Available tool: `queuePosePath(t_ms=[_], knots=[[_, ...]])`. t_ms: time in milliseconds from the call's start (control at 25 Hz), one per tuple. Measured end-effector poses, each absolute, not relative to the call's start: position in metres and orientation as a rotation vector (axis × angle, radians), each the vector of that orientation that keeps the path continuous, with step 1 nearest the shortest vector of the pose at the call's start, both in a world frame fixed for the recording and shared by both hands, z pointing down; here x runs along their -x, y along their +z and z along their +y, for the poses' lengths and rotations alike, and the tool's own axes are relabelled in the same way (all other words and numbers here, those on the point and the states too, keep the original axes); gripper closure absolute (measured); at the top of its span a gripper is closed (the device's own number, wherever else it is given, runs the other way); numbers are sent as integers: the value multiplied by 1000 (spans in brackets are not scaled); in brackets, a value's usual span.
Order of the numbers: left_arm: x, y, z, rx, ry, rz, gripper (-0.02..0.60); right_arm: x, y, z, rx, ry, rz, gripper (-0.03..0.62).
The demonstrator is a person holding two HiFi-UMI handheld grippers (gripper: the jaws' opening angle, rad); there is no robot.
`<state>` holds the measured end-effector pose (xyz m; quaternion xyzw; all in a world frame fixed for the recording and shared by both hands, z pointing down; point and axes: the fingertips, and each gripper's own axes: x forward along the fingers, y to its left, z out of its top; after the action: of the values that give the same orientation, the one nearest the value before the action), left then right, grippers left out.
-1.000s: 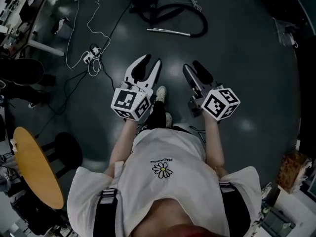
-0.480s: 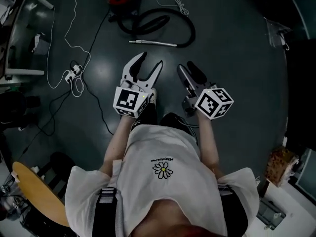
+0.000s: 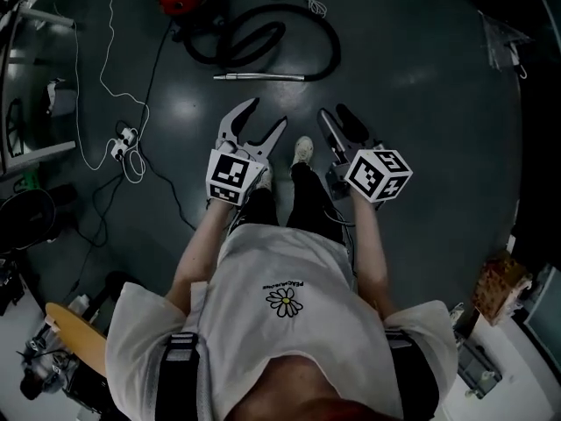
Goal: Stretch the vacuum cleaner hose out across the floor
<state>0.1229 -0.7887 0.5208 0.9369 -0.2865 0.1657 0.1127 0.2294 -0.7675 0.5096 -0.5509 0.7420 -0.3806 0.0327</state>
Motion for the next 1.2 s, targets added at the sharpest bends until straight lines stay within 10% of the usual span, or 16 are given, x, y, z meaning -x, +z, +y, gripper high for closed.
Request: queuePosePath(t_ms=[440, 880, 1200], knots=[[-247, 798, -906, -2811, 738, -599, 313, -330, 772, -873, 1734, -1332, 2439, 390], [-272, 1221, -983, -2939, 1327, -125, 308, -380, 1123, -969, 1759, -1281, 2681, 390], [-264, 1364, -988, -2729, 1738, 114, 310, -376, 1234, -971, 1716, -1341, 2703, 390]])
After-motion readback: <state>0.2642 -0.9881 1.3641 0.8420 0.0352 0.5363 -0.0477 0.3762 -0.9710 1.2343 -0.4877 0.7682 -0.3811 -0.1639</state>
